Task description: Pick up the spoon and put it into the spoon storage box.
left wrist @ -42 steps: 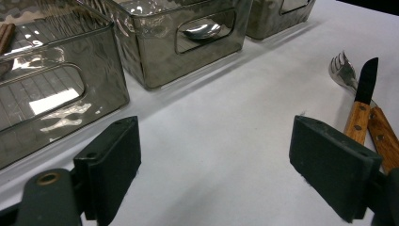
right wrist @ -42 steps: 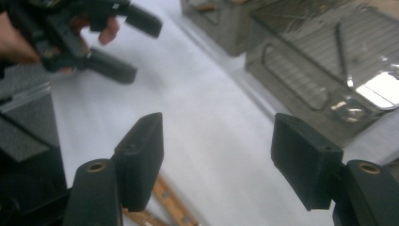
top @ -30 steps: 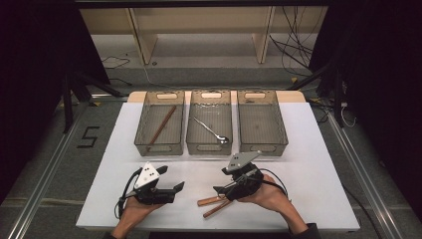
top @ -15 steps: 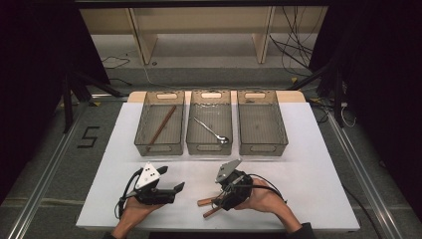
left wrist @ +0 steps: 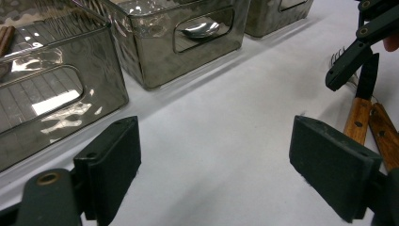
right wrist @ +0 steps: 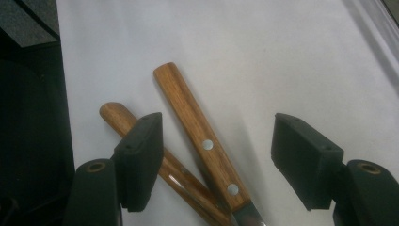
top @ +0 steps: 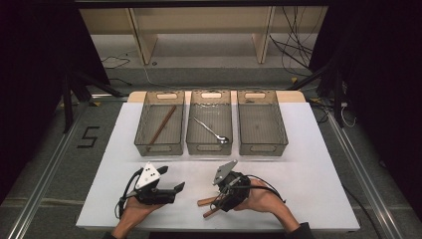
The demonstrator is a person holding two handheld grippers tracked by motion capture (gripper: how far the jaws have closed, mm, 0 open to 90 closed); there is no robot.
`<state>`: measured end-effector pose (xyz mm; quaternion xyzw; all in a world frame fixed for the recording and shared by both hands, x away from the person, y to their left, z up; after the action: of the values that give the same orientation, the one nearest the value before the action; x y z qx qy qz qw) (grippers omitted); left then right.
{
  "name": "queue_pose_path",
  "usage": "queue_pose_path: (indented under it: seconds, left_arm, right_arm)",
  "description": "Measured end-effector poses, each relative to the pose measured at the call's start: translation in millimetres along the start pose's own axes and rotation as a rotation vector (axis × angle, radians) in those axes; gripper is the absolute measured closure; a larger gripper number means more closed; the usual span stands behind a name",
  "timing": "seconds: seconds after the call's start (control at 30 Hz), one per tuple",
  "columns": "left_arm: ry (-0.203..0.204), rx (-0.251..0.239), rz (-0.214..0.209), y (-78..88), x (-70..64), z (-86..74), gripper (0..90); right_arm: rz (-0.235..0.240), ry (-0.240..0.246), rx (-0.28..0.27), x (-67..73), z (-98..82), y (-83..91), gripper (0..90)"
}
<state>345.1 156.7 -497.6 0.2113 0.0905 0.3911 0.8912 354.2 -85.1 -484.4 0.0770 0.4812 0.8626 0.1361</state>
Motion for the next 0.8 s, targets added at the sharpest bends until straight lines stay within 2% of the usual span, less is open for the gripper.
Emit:
queue_pose_path:
  seconds: [0.5, 0.8]
  left_arm:
    - [-0.001, 0.008, -0.004, -2.7, -1.4, 0.8, 17.1]
    - [0.001, 0.008, -0.004, -1.8, -0.6, 0.2, 17.1]
  right_arm:
    - [-0.004, 0.034, 0.031, -1.5, -1.2, -3.6, 38.4]
    - [-0.006, 0.032, 0.043, -3.4, -1.2, -6.3, 40.3]
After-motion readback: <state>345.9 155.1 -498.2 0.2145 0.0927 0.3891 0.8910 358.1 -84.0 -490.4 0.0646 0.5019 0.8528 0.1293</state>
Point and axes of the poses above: each handheld gripper's, and its own axes: y roughly backward along the jaws, z roughly out of its top, x roughly to its left, the point moved 3 cm from there along -y, roughly forward along the jaws, and after that the axes turned 2 degrees about -y, right-handed, at the moved point
